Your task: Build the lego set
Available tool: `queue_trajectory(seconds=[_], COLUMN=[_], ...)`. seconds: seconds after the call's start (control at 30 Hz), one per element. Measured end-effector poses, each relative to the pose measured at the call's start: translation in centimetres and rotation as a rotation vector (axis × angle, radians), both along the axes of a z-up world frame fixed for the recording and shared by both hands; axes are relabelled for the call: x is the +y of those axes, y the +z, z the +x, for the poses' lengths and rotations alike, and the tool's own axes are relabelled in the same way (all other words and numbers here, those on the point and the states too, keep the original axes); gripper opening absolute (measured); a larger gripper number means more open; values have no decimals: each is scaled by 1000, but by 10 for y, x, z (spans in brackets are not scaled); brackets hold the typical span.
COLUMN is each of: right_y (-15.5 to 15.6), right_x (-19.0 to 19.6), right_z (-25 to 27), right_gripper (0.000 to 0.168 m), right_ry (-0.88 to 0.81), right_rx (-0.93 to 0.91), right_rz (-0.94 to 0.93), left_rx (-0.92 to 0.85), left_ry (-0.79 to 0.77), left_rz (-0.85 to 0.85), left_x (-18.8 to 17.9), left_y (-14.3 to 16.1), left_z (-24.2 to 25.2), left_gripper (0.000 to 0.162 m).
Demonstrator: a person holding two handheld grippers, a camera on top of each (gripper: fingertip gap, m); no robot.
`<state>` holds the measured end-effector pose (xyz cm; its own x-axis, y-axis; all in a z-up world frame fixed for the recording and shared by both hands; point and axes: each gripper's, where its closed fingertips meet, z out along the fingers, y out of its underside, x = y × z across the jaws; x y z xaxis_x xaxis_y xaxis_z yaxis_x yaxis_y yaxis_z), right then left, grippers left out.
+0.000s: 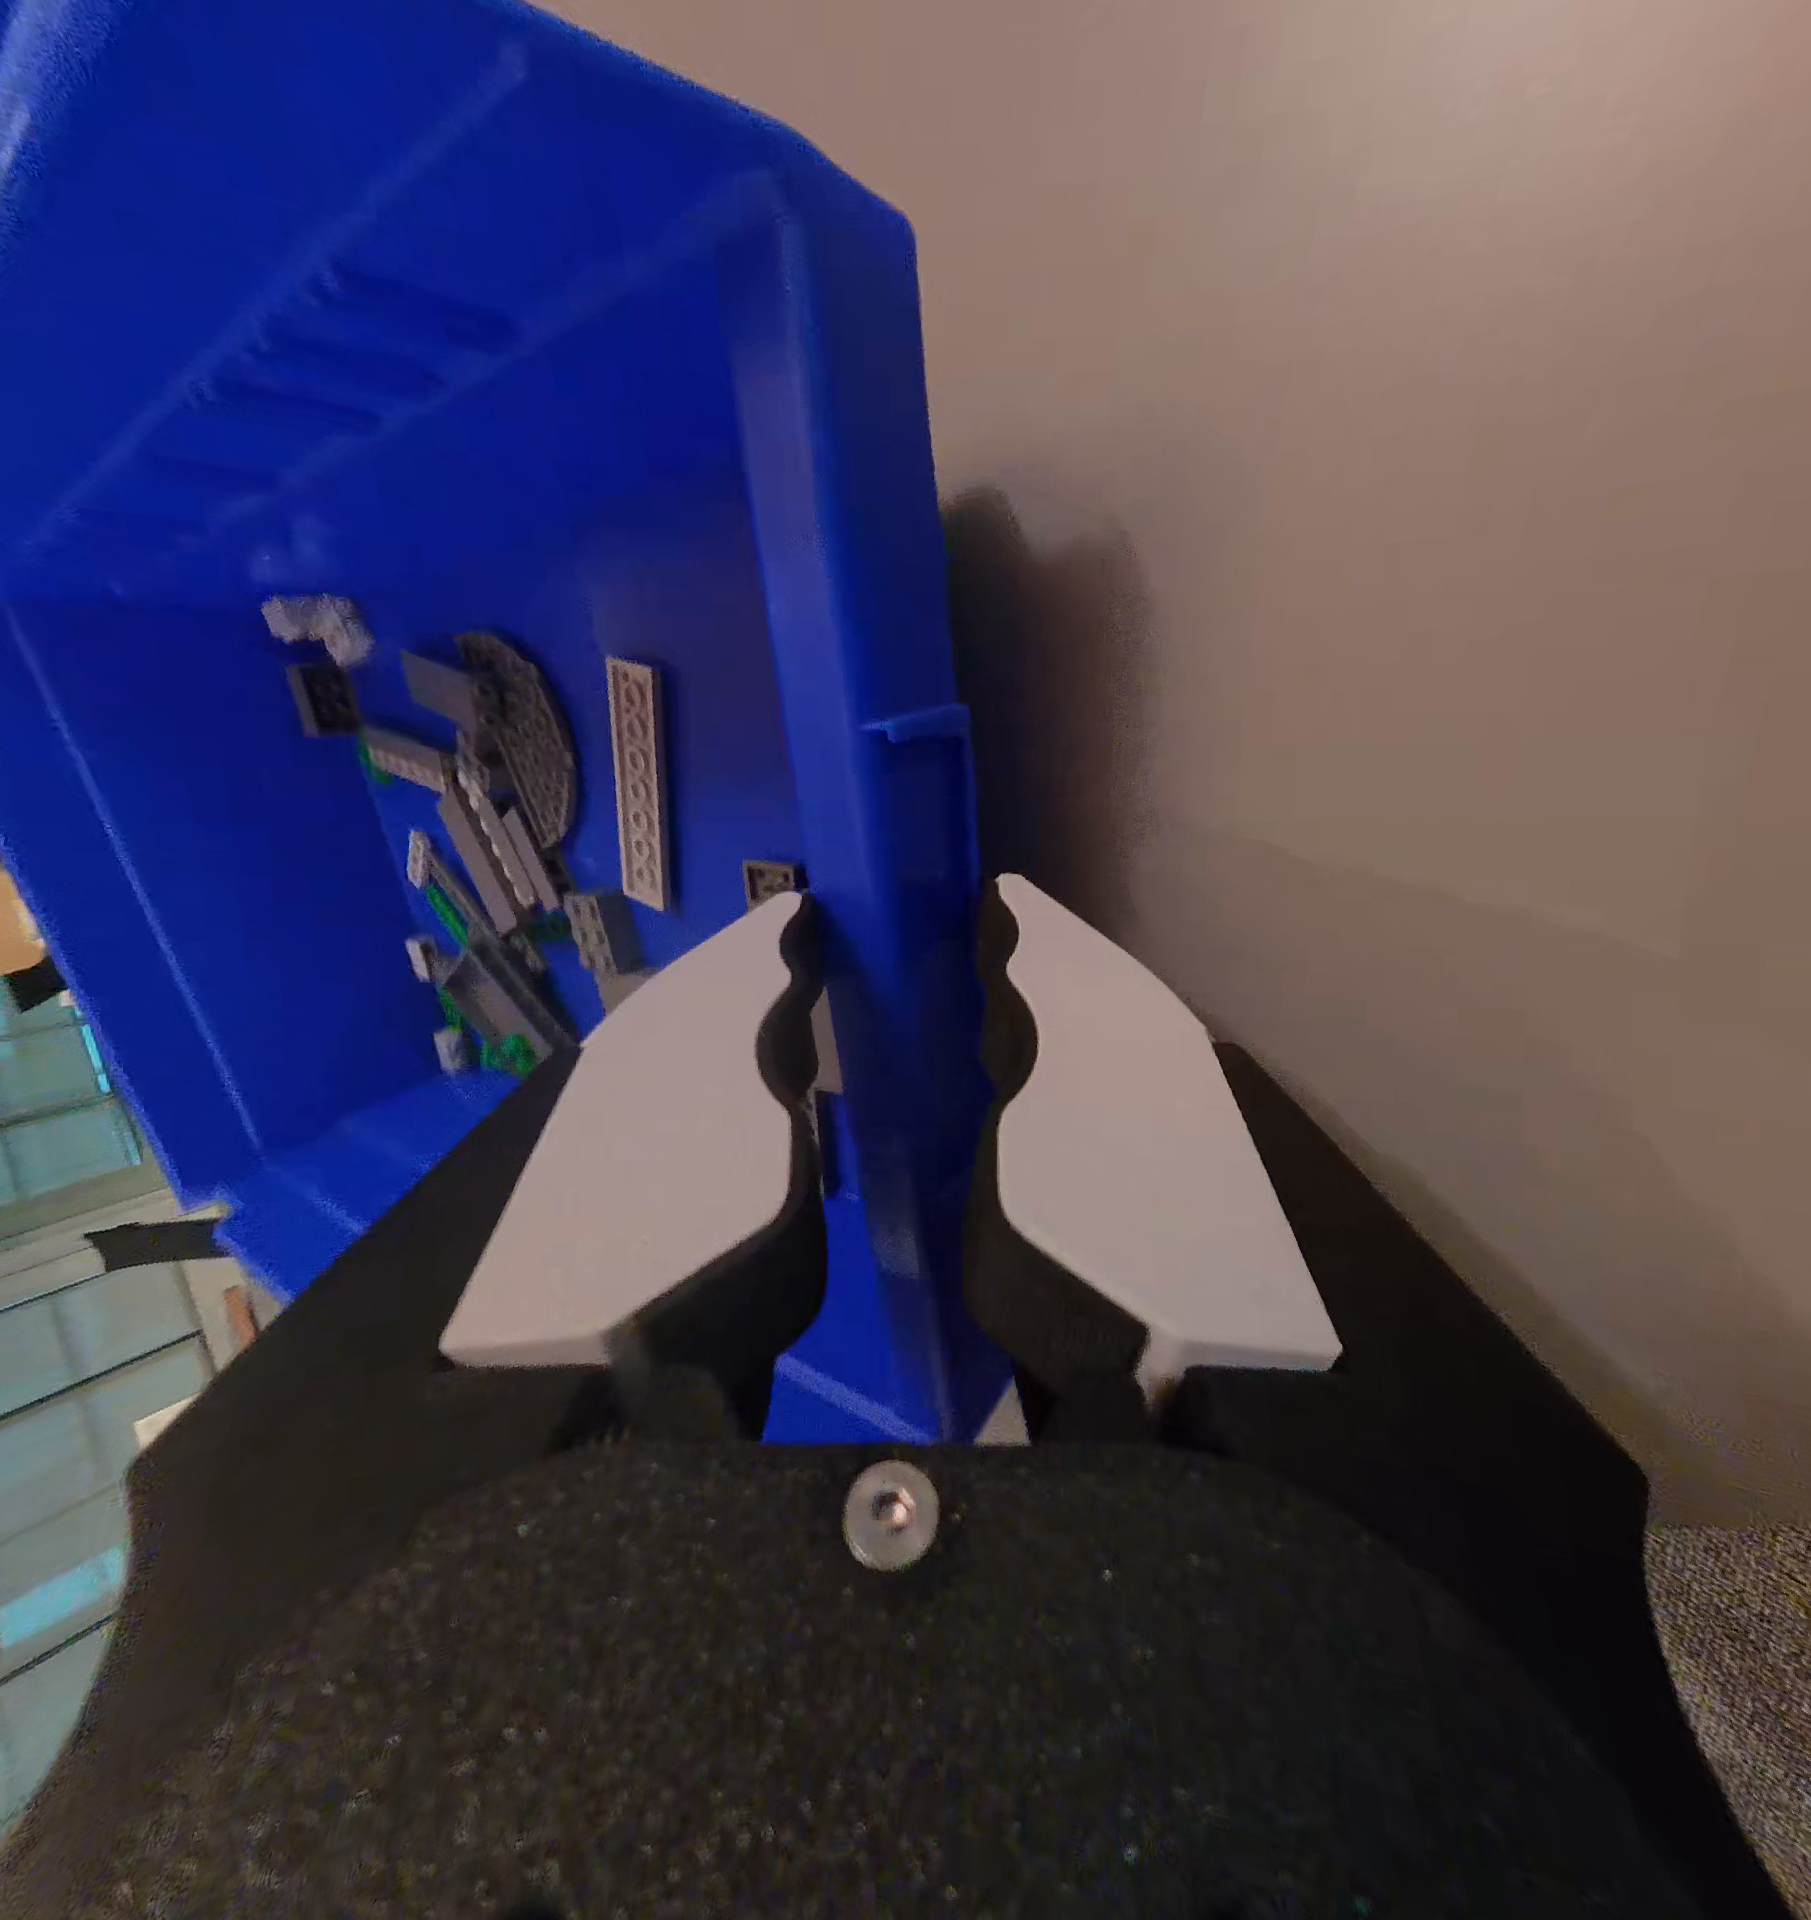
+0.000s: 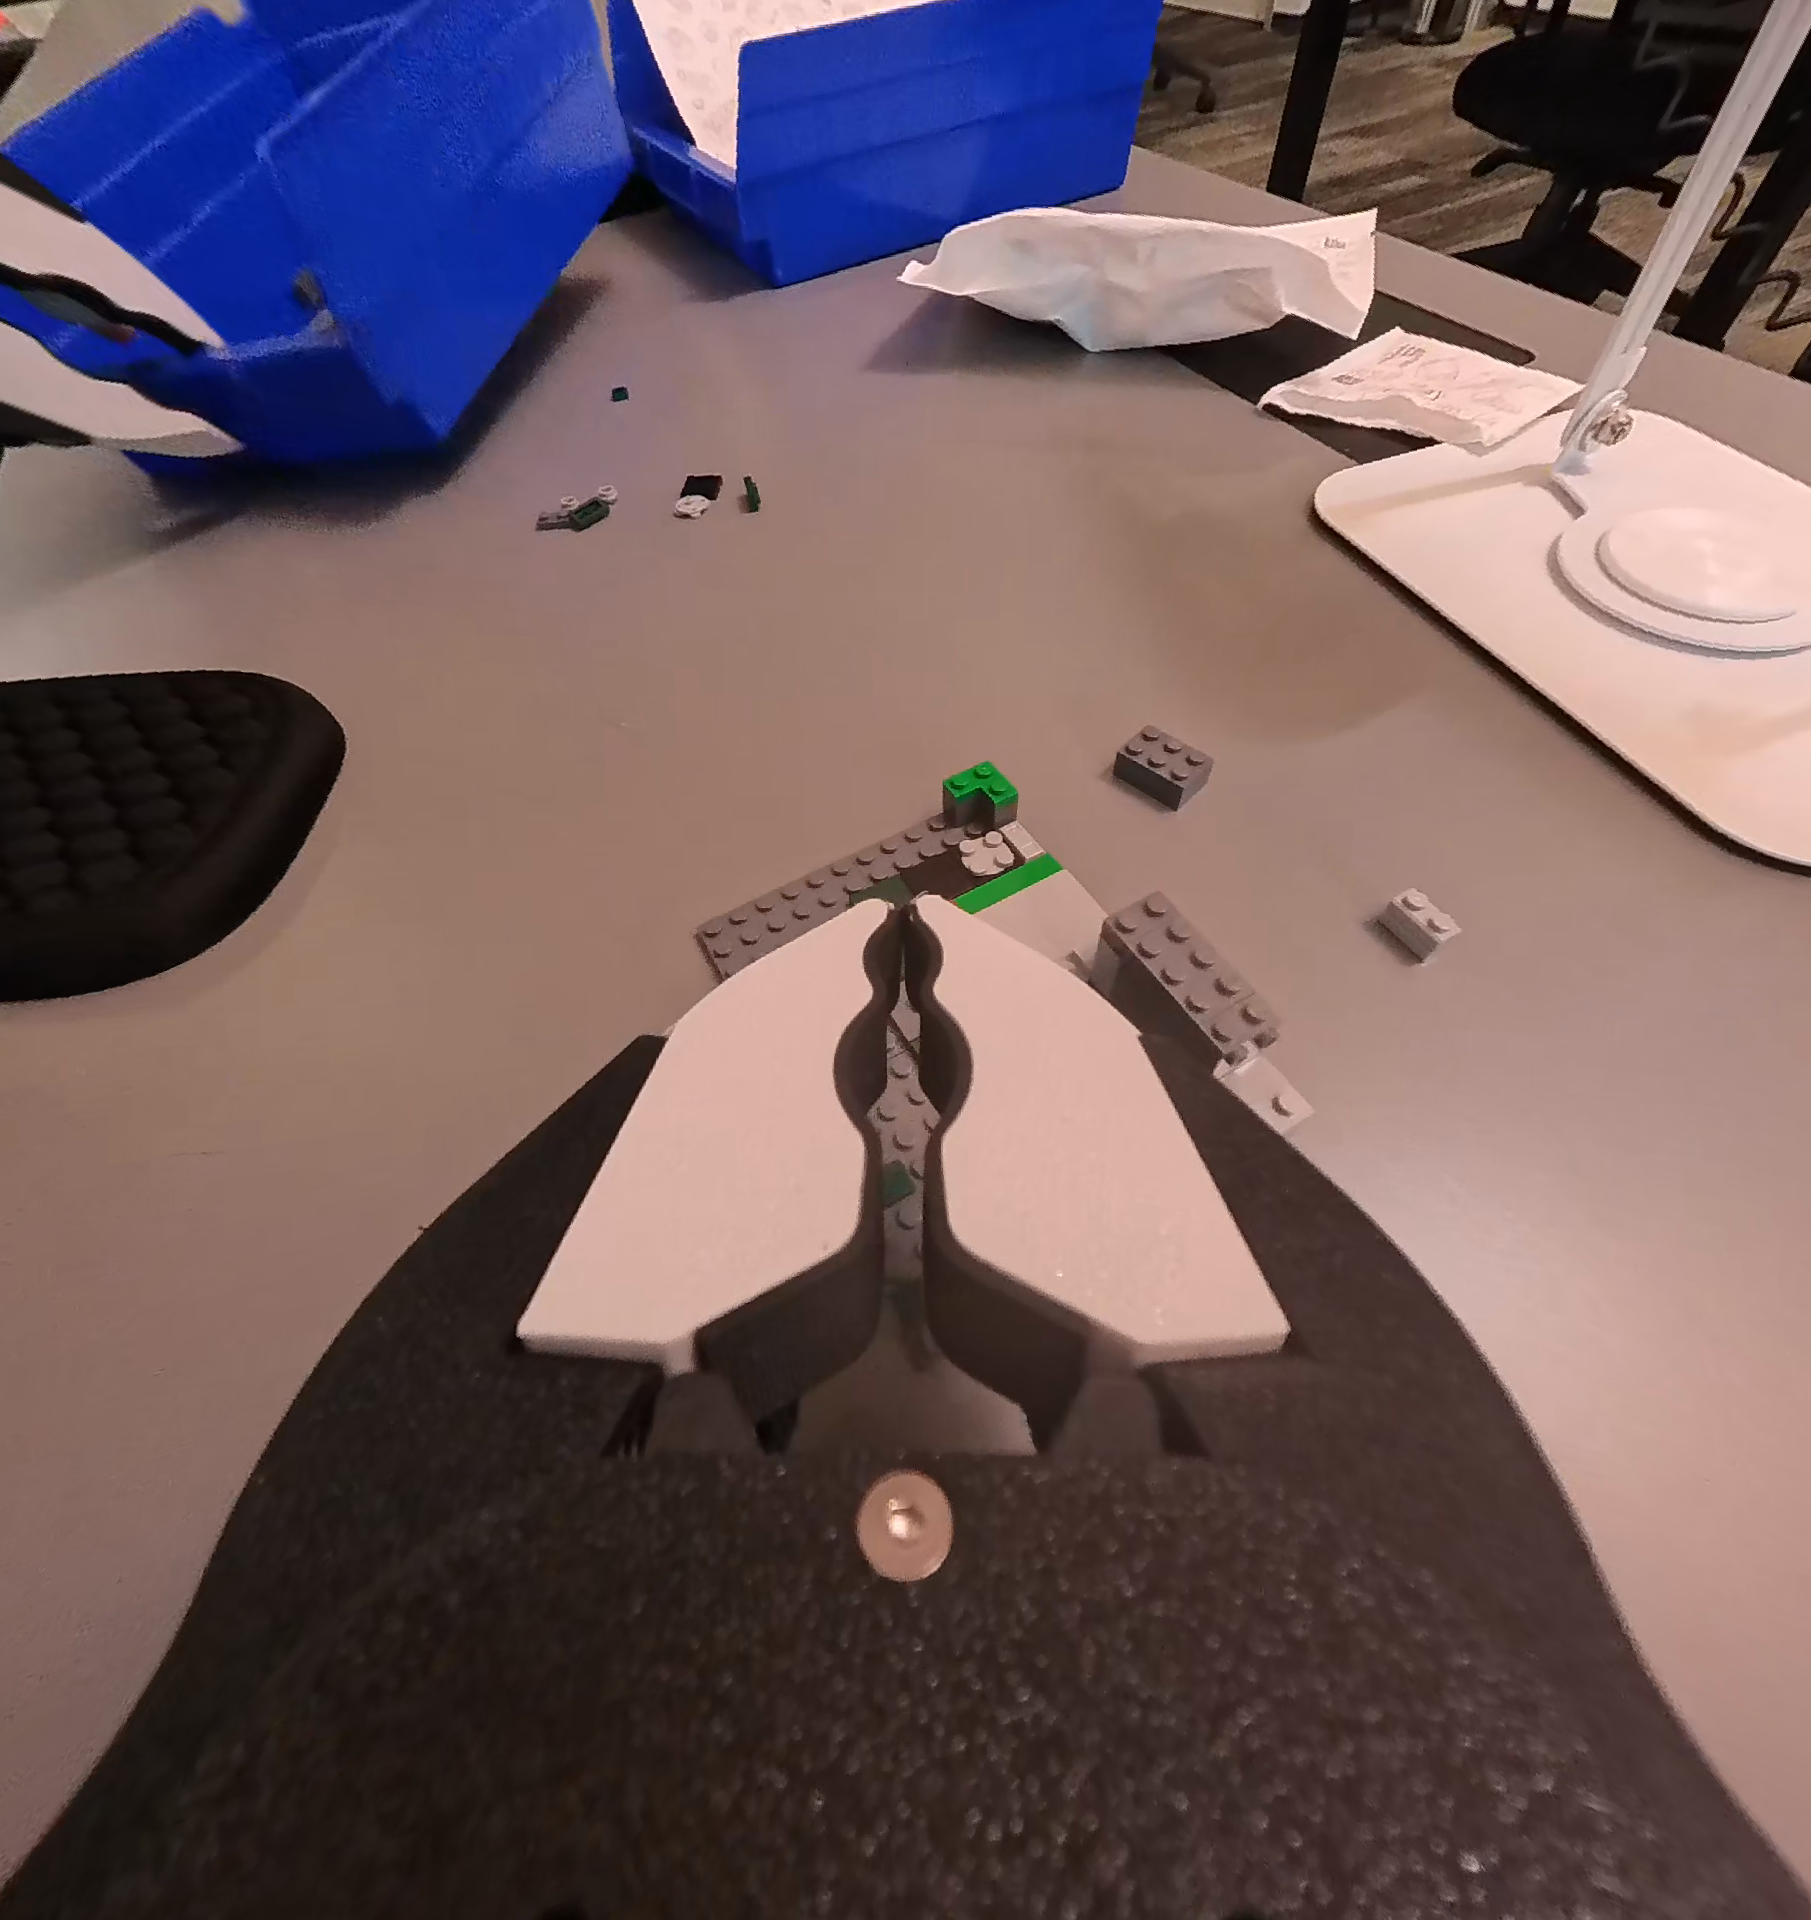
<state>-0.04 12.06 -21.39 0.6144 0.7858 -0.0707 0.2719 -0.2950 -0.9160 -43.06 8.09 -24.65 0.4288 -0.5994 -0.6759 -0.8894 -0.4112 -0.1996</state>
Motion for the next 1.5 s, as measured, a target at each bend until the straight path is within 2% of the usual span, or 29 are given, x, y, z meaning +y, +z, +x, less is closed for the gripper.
queue_trajectory(seconds=[0.27,0.4,0.57,0.8,1.1,1.2,1.27,1.33,1.4,1.5], right_y=[-2,-2,2,2,2,3,3,3,2,2], right_x=[0,-2,-4,-4,-5,-6,-6,-6,-7,-8], right_z=[-3,-6,-4,-4,-3,-2,-2,-3,-4,-6], right_gripper=[0,0,0,0,0,0,0,0,0,0], right_ry=[12,27,21,21,23,24,27,30,35,44], right_rx=[13,11,18,22,28,33,35,38,42,48], right_rz=[-15,-14,-1,-1,-4,-6,-7,-9,-12,-18], left_rx=[93,145,151,149,235,121,-31,-202,-400,-666], left_ry=[22,23,23,-21,-124,-120,-111,-88,-66,61], left_rz=[148,147,89,-73,-196,-242,-260,-268,-230,-173], left_x=[-21,-21,-18,-26,-33,-40,-44,-44,-35,-1], left_y=[13,13,6,-9,-7,-3,8,26,50,80], left_z=[3,-5,-9,-6,-19,-20,-14,-5,8,17], left_gripper=[30,30,30,30,30,29,34,33,31,28])
